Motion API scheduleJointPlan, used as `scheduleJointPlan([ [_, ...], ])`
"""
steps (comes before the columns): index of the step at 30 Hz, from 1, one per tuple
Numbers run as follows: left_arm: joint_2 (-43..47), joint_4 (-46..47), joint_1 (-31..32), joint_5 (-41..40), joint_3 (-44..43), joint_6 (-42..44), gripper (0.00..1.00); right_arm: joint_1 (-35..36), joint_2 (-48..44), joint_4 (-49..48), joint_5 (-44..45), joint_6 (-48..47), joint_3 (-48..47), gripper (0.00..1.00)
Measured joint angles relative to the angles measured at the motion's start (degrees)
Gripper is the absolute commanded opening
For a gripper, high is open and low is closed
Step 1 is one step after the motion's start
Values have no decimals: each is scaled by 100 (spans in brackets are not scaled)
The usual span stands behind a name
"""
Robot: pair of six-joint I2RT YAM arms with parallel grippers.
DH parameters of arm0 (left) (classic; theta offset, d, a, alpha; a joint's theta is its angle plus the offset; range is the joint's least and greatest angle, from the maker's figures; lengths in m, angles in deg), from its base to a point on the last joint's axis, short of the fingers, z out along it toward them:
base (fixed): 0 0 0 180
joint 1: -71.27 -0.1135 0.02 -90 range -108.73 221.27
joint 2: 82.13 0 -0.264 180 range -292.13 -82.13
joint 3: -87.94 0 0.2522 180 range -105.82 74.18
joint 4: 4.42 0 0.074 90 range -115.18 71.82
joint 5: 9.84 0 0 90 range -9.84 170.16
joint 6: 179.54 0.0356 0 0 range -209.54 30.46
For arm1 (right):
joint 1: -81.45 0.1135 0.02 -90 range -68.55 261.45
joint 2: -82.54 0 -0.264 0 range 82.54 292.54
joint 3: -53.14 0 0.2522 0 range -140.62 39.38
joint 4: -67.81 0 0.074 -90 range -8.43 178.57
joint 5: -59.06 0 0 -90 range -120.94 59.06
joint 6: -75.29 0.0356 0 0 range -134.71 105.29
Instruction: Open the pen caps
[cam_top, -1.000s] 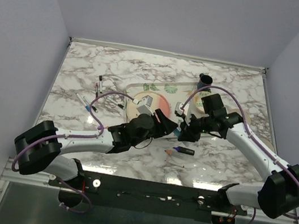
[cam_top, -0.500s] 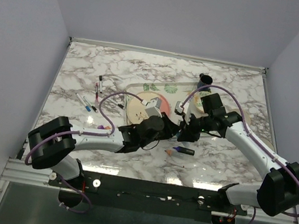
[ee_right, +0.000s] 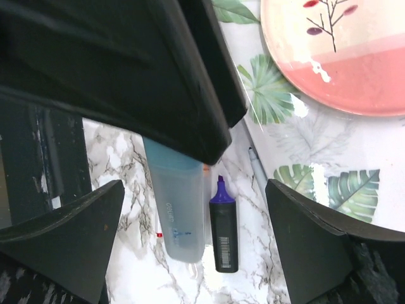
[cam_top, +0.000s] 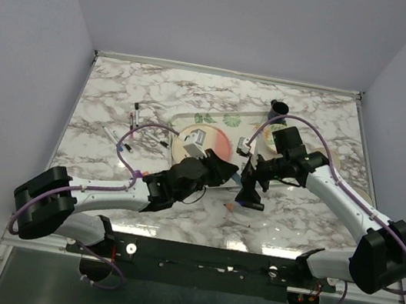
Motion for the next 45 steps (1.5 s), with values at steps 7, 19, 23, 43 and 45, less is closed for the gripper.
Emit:
scheduleJointPlan([
  [7, 376, 345, -61, 2, 66, 81, 0, 0, -20, -44, -328, 7, 13, 40],
  [19, 400, 120, -105, -195, 68, -216, 0, 4, -24, -131, -404, 138, 13, 1],
  [23, 872, -173, -387, -129, 264, -396, 0, 105, -17, -354, -352, 105, -2, 1],
  [43, 5088, -3790, -2592, -1049, 1991, -201, 0, -570, 76, 612, 1596, -568, 660, 10],
  [45, 5283, -4131, -2618, -1121, 2090, -245, 0, -960, 76, 691, 1784, -654, 715, 12],
])
